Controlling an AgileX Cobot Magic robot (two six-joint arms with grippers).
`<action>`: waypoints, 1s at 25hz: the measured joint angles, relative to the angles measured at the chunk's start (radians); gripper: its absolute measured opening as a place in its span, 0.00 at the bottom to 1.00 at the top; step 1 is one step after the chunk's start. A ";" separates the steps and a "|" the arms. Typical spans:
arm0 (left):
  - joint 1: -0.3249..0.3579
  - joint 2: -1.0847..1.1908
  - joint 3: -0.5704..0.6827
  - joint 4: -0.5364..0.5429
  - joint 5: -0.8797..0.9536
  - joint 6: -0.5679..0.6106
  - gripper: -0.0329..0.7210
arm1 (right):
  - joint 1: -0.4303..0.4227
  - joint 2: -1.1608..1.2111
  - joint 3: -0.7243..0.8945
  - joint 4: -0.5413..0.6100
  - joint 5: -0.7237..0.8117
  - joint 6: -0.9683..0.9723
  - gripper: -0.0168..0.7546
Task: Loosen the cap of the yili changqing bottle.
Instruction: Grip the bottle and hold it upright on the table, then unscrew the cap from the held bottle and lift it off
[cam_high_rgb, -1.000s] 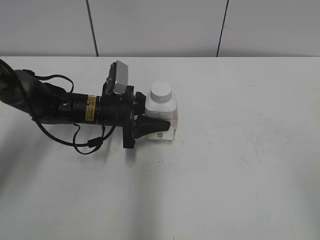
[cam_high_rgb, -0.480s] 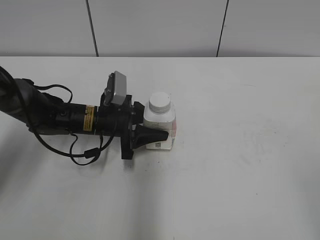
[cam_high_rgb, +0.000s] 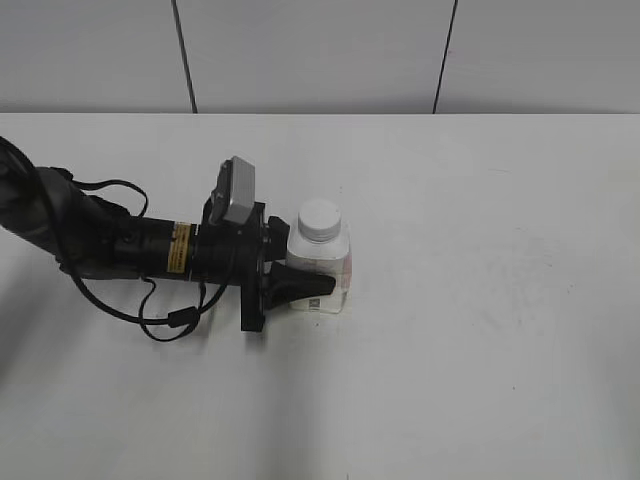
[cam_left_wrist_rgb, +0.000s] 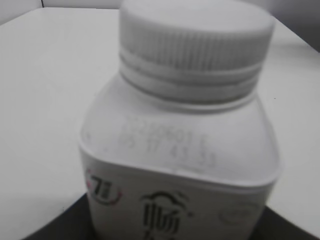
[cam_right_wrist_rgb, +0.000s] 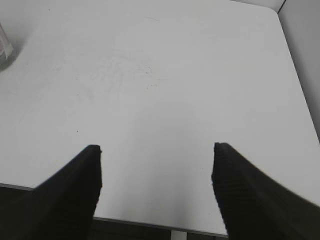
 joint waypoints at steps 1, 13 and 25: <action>0.000 0.008 0.000 0.001 0.001 0.000 0.50 | 0.000 0.000 0.000 0.000 0.000 0.000 0.73; 0.000 0.022 0.000 -0.007 -0.014 0.007 0.50 | 0.000 0.000 0.000 0.000 0.000 0.000 0.73; 0.000 0.022 0.000 -0.006 -0.014 0.007 0.50 | 0.000 0.000 0.000 0.000 0.000 0.000 0.73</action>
